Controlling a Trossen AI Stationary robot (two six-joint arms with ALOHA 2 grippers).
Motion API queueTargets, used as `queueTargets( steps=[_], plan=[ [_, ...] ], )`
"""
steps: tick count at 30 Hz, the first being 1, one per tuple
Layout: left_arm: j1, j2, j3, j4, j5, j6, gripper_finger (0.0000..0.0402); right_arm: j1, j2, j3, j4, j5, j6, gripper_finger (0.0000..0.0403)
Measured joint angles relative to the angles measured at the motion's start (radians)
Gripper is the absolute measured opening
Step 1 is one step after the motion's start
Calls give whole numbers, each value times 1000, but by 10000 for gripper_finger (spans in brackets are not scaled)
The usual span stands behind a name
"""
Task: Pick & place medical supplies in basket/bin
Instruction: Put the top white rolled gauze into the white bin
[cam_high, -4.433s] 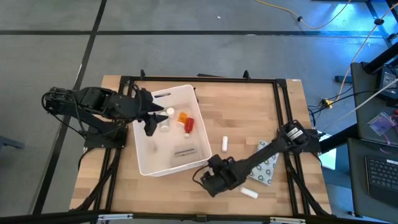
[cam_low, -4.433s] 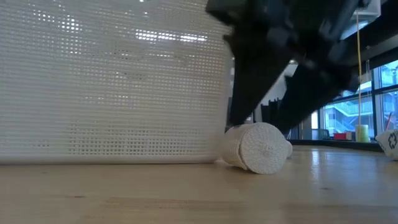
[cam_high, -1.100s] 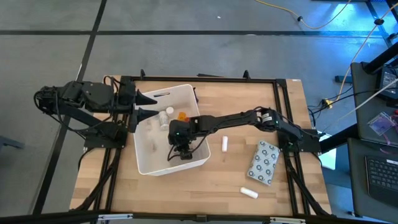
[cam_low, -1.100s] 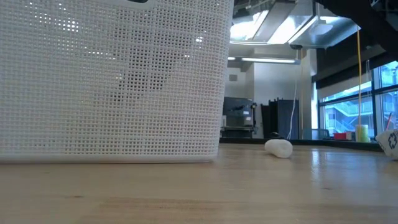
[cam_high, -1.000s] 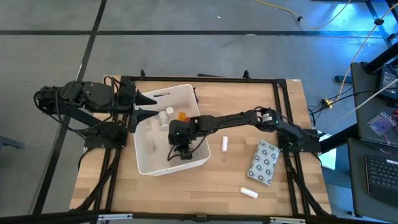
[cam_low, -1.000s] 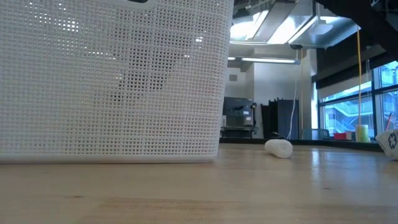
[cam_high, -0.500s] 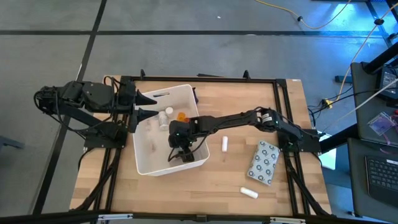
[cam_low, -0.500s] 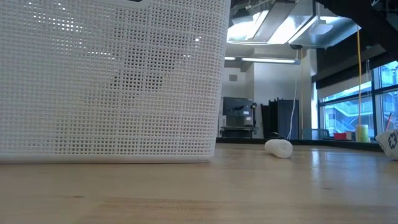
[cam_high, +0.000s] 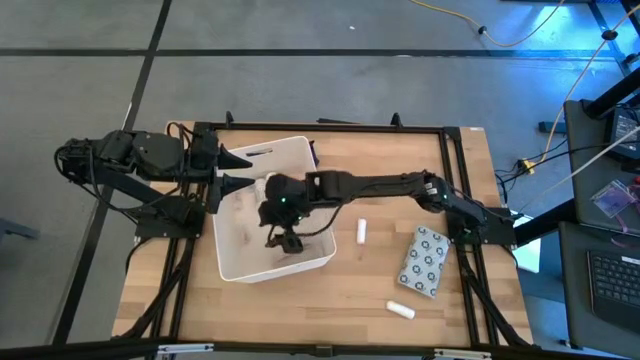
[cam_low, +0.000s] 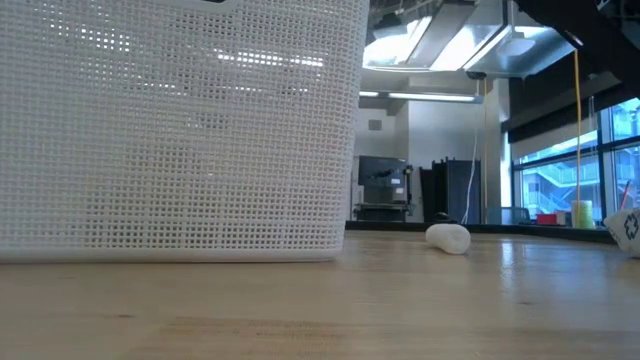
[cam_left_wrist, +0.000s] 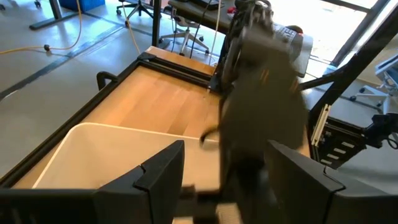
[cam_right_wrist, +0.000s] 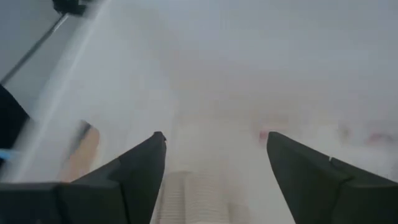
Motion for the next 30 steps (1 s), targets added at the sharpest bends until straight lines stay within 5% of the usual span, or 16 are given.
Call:
queueTargets(
  steps=[11,30],
  plan=[
    [0,2,0,1,0,-3,214,82,-175,-20,-209,231,247,280],
    [0,88,0,2,-32,-140,214,496,-230,-21,-778,718,1046,280]
  ],
)
